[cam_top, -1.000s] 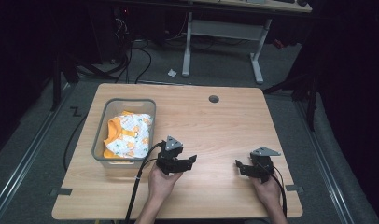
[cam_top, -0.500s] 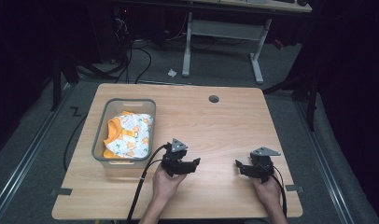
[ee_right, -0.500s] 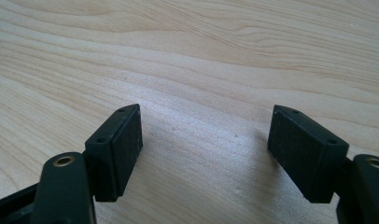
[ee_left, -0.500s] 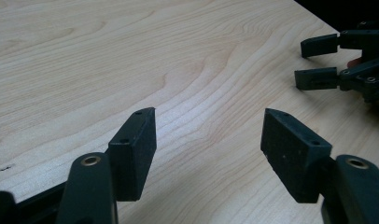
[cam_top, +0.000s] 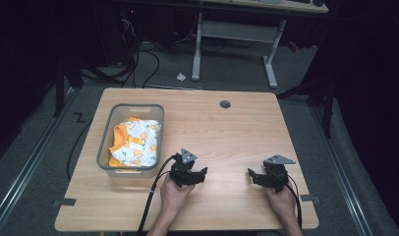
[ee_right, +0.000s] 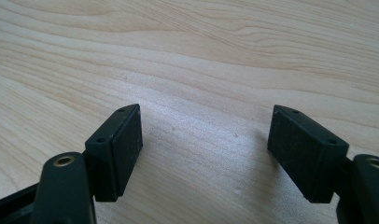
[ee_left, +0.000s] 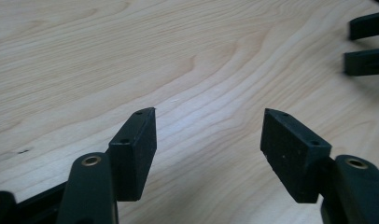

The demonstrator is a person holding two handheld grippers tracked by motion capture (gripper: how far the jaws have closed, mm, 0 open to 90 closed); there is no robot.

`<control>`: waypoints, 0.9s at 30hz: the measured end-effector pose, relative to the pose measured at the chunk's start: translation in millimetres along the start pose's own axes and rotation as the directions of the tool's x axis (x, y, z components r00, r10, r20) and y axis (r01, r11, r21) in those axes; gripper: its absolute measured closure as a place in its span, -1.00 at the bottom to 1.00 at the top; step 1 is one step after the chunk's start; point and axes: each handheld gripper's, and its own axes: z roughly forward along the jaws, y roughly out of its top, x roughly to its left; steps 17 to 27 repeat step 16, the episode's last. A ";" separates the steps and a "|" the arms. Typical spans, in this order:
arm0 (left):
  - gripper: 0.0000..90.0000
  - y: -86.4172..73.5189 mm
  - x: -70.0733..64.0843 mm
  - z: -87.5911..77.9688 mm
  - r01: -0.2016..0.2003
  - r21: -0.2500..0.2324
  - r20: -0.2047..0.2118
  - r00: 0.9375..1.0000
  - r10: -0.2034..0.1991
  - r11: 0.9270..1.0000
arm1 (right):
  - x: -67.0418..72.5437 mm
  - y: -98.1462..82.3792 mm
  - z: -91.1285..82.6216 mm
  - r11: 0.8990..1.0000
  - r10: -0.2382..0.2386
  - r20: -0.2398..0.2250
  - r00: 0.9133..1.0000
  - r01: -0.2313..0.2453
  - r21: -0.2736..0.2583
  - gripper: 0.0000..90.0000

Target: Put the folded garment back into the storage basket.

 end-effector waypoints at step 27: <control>-0.37 -13.9 -3.6 13.2 -0.045 0.039 -0.112 0.992 0.050 0.998 | 0.1 -0.1 0.0 1.000 0.001 0.000 1.000 -0.001 0.000 -0.41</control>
